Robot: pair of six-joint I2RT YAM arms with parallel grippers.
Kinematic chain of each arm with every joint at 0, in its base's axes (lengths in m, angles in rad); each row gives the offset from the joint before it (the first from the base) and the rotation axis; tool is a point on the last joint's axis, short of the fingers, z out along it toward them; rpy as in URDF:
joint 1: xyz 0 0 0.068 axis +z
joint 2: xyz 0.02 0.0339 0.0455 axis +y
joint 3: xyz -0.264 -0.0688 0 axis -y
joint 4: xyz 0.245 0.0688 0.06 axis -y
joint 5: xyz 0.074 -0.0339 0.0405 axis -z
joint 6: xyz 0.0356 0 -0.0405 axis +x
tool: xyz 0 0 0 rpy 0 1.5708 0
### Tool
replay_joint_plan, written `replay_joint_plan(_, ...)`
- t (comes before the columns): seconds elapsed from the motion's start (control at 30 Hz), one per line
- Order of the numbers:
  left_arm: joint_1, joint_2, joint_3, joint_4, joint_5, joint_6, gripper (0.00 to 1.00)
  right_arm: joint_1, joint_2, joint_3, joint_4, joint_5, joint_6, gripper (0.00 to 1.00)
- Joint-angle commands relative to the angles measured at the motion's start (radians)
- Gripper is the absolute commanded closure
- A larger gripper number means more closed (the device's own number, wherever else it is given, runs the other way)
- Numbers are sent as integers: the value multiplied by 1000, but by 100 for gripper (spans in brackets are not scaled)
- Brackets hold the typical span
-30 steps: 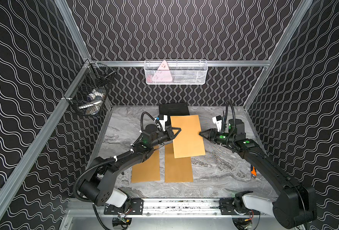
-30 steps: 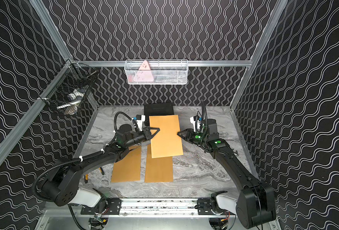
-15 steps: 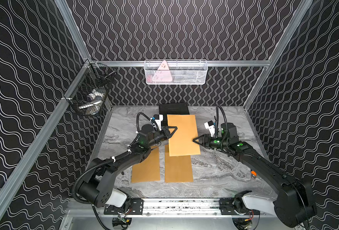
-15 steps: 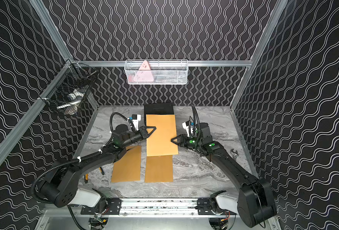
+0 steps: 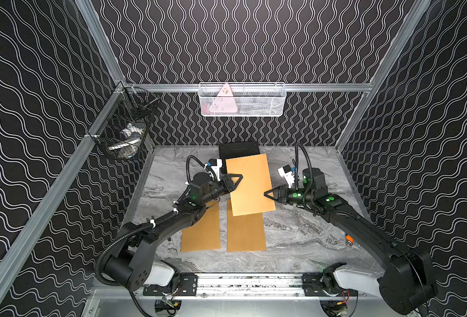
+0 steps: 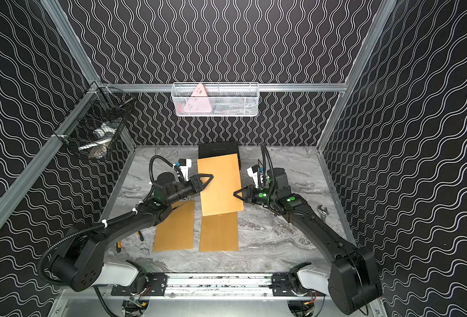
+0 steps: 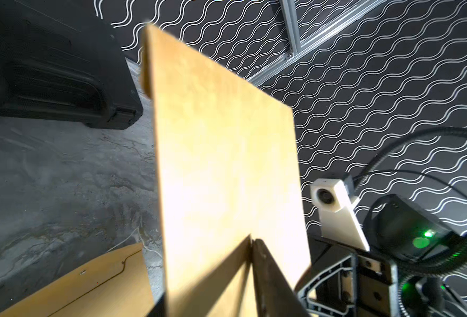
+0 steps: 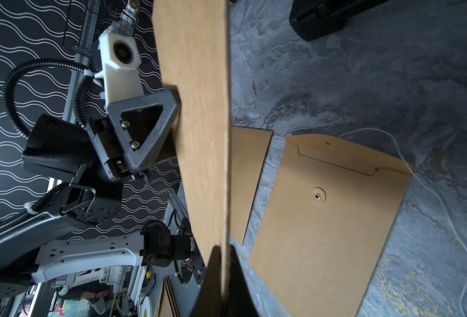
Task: Open the file bag
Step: Pick up the file bag from the center of the board.
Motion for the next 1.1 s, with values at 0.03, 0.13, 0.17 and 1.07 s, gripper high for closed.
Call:
replay_joint_plan(0.03, 28, -30, 46, -145, 10, 130, 55, 2, -10, 33, -105, -1, -97, 100)
replay_joint_plan(0.13, 57, -44, 85, -247, 7, 194, 50, 2, -17, 46, -148, 11, -128, 100)
replay_joint_plan(0.17, 64, -50, 98, -282, -6, 211, 48, 2, -18, 50, -161, 20, -135, 100)
replay_joint_plan(1.07, -194, 108, 636, -865, -346, 350, 27, 209, 29, 219, -409, 395, -257, 100)
